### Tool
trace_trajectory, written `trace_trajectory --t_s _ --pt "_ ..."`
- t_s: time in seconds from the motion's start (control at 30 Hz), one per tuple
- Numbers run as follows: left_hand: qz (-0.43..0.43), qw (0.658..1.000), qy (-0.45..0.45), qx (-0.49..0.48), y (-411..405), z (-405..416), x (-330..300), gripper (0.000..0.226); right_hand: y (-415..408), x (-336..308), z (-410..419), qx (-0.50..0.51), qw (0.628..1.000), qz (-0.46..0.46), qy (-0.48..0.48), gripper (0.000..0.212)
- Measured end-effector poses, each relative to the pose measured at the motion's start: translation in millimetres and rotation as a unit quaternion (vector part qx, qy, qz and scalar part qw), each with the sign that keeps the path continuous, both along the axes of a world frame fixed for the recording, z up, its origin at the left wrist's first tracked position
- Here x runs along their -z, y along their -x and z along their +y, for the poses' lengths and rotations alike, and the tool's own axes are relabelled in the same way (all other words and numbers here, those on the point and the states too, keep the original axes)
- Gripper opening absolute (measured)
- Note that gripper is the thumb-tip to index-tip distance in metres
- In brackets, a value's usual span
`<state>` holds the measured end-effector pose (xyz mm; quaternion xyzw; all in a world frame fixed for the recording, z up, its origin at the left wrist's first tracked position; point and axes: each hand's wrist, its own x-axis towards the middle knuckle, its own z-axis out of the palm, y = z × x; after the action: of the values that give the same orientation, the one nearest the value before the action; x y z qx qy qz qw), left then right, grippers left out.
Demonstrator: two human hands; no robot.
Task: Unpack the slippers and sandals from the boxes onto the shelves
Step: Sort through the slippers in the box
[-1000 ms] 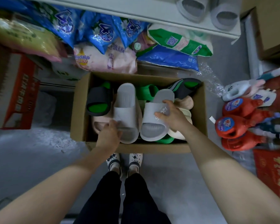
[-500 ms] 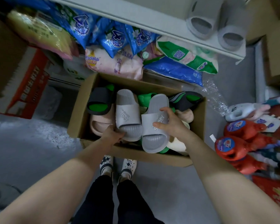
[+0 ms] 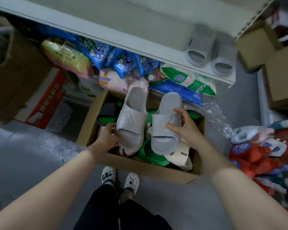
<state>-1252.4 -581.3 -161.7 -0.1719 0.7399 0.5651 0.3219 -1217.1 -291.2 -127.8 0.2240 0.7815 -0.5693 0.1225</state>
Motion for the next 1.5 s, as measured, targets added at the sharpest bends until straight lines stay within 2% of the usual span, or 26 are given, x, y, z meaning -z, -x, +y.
trace_trajectory --t_s 0.13,0.27,0.33,0.47,0.67,0.77,0.93,1.03,1.1,1.17,1.2,1.27,1.37,1.5 --pt "0.076 0.997 -0.018 0.008 24 -12 -37 0.041 25 -36 -4 -0.006 0.998 0.064 0.02 0.061" --pt "0.145 0.987 -0.064 -0.024 64 -14 -65 0.043 61 -68 -7 -0.002 0.993 0.118 0.012 0.062" --pt "0.15 0.985 -0.08 -0.035 92 -11 -74 0.045 84 -83 -5 -0.012 0.992 0.126 0.0 0.063" --pt "0.171 0.984 -0.039 0.0 158 -12 -80 0.052 136 -101 0 -0.011 0.991 0.132 -0.013 0.065" --pt "0.125 0.991 -0.043 -0.037 246 0 -79 0.05 210 -95 -3 0.029 0.994 0.101 0.016 0.067" --pt "0.127 0.991 -0.04 -0.01 285 6 -74 0.049 242 -85 -3 0.043 0.995 0.088 0.001 0.069" --pt "0.159 0.985 0.024 0.055 328 20 -75 0.043 279 -75 2 0.083 0.992 0.09 0.005 0.066" --pt "0.219 0.957 0.153 0.113 335 25 -76 0.035 284 -78 6 0.052 0.991 0.094 -0.084 0.064" --pt "0.266 0.926 0.218 0.157 330 25 -77 0.044 282 -82 9 -0.012 0.968 0.102 -0.229 0.063" --pt "0.353 0.892 0.214 0.186 325 24 -76 0.072 277 -85 7 -0.086 0.936 0.107 -0.324 0.068" --pt "0.392 0.872 0.209 0.206 323 24 -78 0.086 274 -85 4 -0.114 0.93 0.097 -0.335 0.075" --pt "0.436 0.839 0.197 0.261 324 27 -78 0.101 270 -82 -1 -0.164 0.917 0.07 -0.356 0.095" --pt "0.451 0.812 0.202 0.309 336 39 -76 0.103 269 -72 -5 -0.188 0.876 0.078 -0.437 0.107" --pt "0.46 0.808 0.204 0.306 353 54 -75 0.09 286 -68 0 -0.148 0.871 0.106 -0.457 0.097"
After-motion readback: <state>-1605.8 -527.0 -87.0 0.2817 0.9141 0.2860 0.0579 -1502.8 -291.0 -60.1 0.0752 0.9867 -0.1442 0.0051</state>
